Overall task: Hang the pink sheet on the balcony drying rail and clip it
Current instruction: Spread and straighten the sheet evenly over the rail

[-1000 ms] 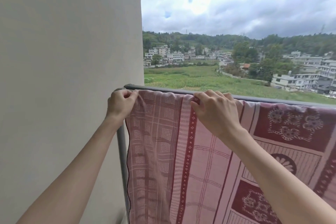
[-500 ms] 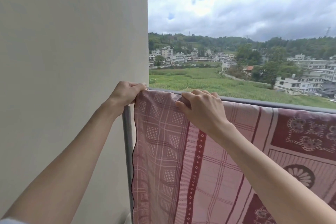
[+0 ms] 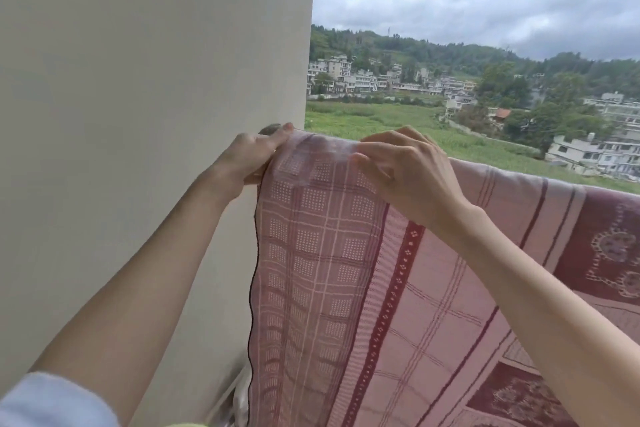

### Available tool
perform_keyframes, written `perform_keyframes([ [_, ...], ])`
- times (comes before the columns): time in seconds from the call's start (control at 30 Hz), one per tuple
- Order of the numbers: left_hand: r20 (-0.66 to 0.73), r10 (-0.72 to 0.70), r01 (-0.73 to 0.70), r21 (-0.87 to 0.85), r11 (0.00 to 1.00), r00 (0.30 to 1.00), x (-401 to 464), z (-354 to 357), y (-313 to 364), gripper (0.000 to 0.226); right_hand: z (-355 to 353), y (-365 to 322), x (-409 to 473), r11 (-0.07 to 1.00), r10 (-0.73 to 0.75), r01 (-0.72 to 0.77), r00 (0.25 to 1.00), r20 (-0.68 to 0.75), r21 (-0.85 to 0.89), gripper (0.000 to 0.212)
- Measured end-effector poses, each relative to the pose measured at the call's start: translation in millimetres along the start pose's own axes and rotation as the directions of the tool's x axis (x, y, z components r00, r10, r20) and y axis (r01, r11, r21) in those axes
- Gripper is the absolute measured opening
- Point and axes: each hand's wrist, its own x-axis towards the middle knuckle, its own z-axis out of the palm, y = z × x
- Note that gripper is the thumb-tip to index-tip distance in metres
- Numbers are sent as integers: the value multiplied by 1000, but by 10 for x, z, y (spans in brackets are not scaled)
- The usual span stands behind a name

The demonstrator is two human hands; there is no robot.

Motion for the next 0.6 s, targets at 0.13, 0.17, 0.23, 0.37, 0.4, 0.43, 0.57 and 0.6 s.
perform_keyframes([
  [0.13,-85,146,-139,79,987,986,136,49,93,36,49,-5,239,979,186,-174,976,110,-110,46],
  [0.17,-81,163,-157,77,985,983,156,64,123,32,79,-7,294,971,227,-210,959,170,-111,46],
  [0.23,-91,192,-189,39,981,977,169,94,155,24,112,-3,374,958,287,-285,930,229,-45,41],
  [0.37,-125,238,-260,-200,945,963,6,3,8,24,106,-21,349,945,296,-303,953,66,124,23],
  [0.4,-122,269,-292,-253,922,955,-71,-31,-71,26,103,-62,293,958,252,-250,968,5,140,22],
  [0.43,-127,298,-323,-297,899,946,-140,-64,-146,27,108,-111,232,974,183,-171,981,-65,151,22],
  [0.57,-235,252,-323,-342,882,939,-269,-143,-286,26,63,-264,62,991,-35,35,999,-1,128,28],
  [0.6,-211,217,-272,-281,921,953,-247,-156,-287,24,41,-258,65,994,-44,37,996,75,100,31],
])
